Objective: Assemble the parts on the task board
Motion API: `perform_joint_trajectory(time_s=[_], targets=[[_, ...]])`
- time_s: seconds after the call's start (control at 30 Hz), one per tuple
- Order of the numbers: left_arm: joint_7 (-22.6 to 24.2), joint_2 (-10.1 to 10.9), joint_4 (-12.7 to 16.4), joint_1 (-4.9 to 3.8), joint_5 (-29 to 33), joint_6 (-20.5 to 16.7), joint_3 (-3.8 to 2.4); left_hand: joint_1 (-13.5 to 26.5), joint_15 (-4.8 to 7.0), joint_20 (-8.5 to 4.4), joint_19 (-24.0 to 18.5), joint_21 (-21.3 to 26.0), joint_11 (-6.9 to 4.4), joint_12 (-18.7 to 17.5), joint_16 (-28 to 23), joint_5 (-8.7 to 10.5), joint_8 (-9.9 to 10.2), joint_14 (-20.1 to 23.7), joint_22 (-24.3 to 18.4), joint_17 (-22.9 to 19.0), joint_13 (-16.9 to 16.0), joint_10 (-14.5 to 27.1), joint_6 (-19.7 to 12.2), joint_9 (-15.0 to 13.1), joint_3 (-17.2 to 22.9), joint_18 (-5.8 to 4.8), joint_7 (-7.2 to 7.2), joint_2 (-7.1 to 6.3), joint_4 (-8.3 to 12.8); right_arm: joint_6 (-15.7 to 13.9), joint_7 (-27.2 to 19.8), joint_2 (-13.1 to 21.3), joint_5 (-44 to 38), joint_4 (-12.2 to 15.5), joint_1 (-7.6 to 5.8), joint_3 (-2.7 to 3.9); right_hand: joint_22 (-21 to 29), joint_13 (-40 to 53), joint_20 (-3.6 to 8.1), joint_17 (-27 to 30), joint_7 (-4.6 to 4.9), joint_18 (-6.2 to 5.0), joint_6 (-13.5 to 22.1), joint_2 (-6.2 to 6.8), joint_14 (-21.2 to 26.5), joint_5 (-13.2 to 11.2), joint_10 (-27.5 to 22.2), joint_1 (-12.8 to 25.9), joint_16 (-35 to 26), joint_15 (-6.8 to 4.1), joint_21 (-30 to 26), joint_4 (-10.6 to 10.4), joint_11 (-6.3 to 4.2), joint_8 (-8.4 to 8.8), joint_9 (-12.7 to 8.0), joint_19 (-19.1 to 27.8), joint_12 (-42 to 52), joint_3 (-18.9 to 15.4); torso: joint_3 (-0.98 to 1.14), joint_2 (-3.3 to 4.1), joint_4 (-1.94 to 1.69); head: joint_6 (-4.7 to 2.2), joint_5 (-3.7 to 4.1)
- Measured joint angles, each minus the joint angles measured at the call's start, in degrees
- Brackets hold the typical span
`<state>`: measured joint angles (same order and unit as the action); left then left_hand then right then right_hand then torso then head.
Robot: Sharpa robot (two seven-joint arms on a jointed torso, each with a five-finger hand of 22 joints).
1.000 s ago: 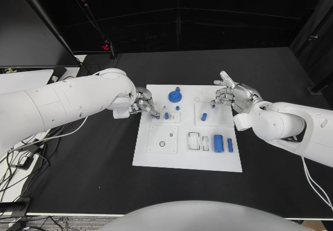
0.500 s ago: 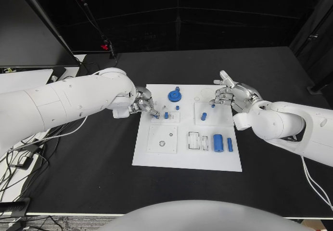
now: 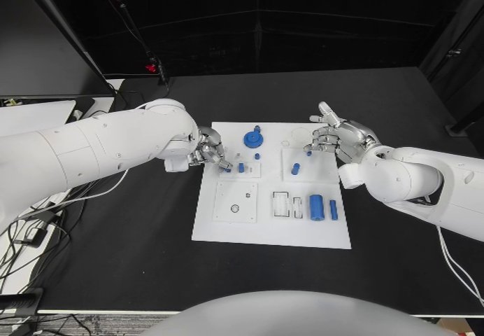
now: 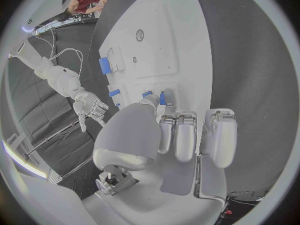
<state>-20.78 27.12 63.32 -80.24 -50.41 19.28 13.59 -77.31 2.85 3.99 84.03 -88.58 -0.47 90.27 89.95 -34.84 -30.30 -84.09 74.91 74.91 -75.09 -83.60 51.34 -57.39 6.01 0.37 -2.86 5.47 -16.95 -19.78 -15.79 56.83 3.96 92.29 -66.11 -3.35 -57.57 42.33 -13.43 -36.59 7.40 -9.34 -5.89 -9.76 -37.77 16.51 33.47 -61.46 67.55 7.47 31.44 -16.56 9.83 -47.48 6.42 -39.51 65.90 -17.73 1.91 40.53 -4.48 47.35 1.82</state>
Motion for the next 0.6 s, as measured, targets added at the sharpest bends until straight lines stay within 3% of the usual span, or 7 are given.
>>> perform_joint_trajectory(time_s=[0.4,0.5,0.6], targets=[[-0.27,-0.17,-0.28,-0.01,0.01,0.47,-0.05,0.0,0.0,0.0,0.0,0.21,0.0,0.04,0.0,0.08,0.01,0.0,0.0,0.0,0.06,0.0,0.01,-0.03,0.34,0.0,-0.01,0.0,-0.32,0.01,0.0,0.0,0.0,0.0,0.0,0.0,0.0,0.0,0.0,-0.01,0.0,0.0,0.0,0.0,0.0,0.0,0.0,0.0,0.0,0.0,0.0,0.0,0.0,0.0,0.0,0.0,0.0,0.0,0.01,-0.01,-0.01,-0.01,0.02],[-0.3,-0.17,-0.31,-0.01,0.05,0.47,-0.05,1.05,0.0,0.0,0.0,0.32,0.0,0.04,0.0,1.86,0.01,0.0,0.0,0.0,0.06,0.0,0.01,-0.03,0.41,0.0,-0.01,1.05,-0.39,0.01,0.0,-0.01,0.0,0.0,0.0,0.0,0.05,-0.09,0.0,0.1,0.0,0.0,0.0,0.0,0.0,0.0,0.0,0.0,0.0,0.0,0.0,0.0,0.0,-0.24,-0.06,0.0,0.0,0.0,0.01,-0.01,-0.01,0.0,-0.02],[-0.31,-0.17,-0.32,0.0,0.08,0.47,-0.05,2.36,0.0,0.0,0.0,0.51,0.22,0.15,0.0,5.03,0.23,0.0,0.0,0.0,-0.18,-0.2,-0.25,0.13,-0.34,0.0,-0.27,2.36,0.26,0.01,0.01,-0.02,0.0,0.0,0.0,0.0,0.05,-0.09,0.0,0.1,0.0,0.0,0.0,0.0,0.0,-0.01,0.0,0.0,0.0,0.0,0.0,0.0,0.0,-0.24,-0.06,0.0,0.0,0.0,0.01,-0.01,-0.01,-0.02,-0.02]])
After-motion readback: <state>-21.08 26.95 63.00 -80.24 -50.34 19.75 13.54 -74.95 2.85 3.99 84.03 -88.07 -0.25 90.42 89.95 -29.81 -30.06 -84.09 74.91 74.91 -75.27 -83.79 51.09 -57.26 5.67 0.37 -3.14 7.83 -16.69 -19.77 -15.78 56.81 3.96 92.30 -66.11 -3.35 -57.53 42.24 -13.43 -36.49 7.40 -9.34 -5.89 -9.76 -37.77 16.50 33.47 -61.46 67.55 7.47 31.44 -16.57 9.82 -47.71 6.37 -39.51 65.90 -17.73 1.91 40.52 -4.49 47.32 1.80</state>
